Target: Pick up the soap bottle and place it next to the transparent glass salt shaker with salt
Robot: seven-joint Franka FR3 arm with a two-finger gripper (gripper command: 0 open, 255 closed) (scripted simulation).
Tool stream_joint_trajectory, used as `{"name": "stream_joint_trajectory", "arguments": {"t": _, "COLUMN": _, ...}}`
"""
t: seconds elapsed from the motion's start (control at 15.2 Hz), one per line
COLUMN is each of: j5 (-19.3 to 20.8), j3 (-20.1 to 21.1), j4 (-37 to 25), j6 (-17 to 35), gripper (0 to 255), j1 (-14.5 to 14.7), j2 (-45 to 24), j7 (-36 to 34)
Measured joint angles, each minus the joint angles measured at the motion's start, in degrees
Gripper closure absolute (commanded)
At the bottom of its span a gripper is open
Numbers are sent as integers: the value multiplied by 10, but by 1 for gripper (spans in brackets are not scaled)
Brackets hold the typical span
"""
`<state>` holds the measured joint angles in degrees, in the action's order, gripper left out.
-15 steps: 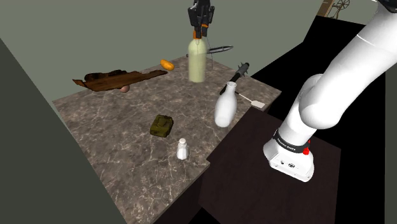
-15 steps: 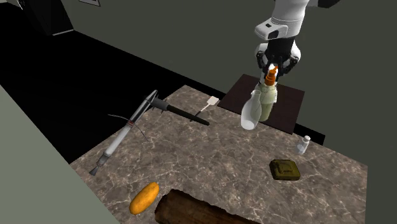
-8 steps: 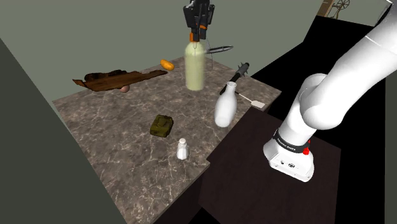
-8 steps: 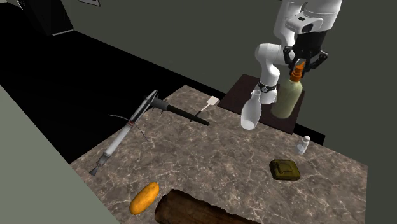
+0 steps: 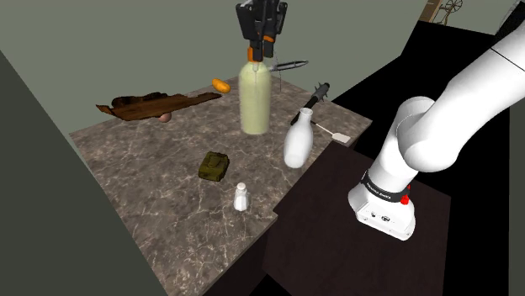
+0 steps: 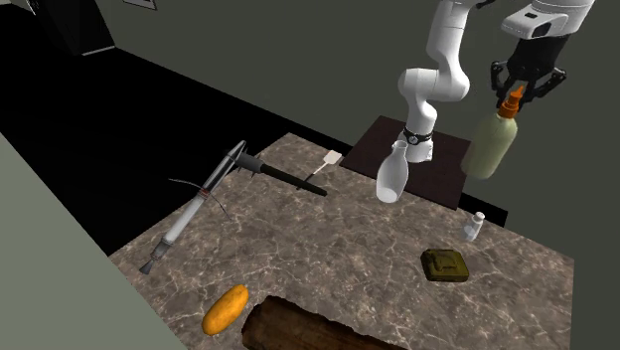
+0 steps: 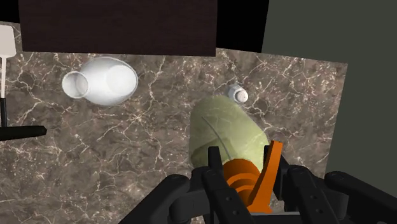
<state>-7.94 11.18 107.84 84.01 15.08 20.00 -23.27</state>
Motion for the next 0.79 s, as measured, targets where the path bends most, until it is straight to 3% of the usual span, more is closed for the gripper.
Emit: {"name": "stream_joint_trajectory", "arguments": {"t": 0.79, "j5": -37, "j3": 105, "j4": -62, "j6": -19, "gripper": 255, "j1": 49, "j2": -22, "j7": -159}}
